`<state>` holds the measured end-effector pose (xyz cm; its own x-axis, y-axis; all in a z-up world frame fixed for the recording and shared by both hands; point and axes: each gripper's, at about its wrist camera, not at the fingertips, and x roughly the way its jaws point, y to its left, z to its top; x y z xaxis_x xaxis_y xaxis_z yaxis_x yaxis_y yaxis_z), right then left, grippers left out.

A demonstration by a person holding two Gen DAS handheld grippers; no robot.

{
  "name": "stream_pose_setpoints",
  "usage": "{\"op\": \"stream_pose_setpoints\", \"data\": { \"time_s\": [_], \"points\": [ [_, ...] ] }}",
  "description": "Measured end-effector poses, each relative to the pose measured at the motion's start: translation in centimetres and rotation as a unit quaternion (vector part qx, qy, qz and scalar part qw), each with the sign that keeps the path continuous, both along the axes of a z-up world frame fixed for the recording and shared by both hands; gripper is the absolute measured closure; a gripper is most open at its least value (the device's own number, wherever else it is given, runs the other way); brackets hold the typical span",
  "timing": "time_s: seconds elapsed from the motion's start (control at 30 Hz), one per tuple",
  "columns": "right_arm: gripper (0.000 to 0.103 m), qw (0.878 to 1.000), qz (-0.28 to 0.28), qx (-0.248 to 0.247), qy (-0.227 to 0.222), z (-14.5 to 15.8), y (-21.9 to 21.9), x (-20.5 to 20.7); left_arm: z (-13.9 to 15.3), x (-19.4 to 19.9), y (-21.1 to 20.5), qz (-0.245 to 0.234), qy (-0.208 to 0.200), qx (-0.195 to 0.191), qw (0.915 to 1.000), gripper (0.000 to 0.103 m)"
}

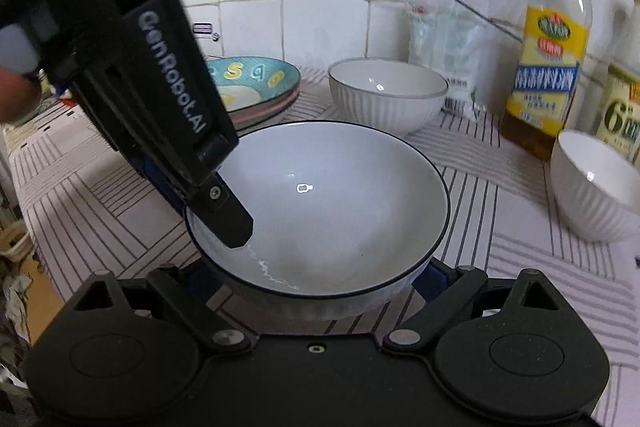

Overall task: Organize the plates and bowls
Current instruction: 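Lift the white bowl with the left gripper and carry it toward the bottles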

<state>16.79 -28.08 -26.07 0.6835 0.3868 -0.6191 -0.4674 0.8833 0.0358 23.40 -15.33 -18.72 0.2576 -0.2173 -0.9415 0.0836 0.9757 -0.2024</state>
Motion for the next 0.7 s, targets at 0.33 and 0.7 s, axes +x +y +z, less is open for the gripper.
{"op": "stream_pose_setpoints", "data": {
  "time_s": [0.33,0.7],
  "points": [
    [0.006,0.995,-0.007,0.058,0.075,0.8,-1.6,-0.9,-0.5,0.0,0.1,0.006,0.023,-0.006,0.9997,0.086],
    [0.006,0.987,-0.088,0.121,0.064,4.8,-7.5,-4.8,3.7,-1.7,-0.5,-0.023,-0.001,0.017,0.9996,0.078]
  ]
}}
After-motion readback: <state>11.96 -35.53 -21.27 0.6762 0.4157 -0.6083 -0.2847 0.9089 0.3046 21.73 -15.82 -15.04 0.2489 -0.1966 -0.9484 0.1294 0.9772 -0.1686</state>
